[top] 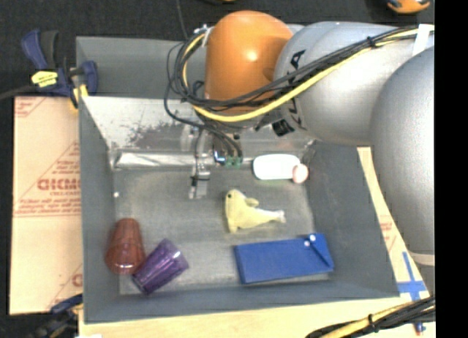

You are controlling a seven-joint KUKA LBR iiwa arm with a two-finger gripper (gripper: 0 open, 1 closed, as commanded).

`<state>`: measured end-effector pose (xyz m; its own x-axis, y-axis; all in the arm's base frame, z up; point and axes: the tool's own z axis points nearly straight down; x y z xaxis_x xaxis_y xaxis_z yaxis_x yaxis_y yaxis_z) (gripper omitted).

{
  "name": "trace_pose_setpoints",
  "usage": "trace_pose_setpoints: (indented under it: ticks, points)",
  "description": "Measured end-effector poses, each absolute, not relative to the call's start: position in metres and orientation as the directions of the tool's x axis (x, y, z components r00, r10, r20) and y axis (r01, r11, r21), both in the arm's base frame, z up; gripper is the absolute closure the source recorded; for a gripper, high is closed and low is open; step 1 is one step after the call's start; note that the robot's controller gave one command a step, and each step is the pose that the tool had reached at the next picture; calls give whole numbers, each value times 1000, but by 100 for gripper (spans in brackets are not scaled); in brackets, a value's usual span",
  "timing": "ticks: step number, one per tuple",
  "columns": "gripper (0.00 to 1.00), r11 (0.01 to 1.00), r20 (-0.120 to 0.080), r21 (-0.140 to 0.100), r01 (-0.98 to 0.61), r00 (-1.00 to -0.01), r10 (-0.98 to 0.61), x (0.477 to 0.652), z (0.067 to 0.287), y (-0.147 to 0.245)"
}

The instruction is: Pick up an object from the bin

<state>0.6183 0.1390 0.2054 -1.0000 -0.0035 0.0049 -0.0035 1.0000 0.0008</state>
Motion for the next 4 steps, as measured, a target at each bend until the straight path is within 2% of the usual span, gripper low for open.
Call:
trace_pose_setpoints:
  ticks: [1,2,3,4]
  points:
    - [0,1000,-4,2,-1,-1000,-1,620,210,138]
    - [0,999,-4,1,-49,-999,-49,621,238,132]
    - [0,999,-9,2,-41,-999,-41,609,201,107]
    - [0,1000,-5,3,-9,-1000,-9,597,230,84]
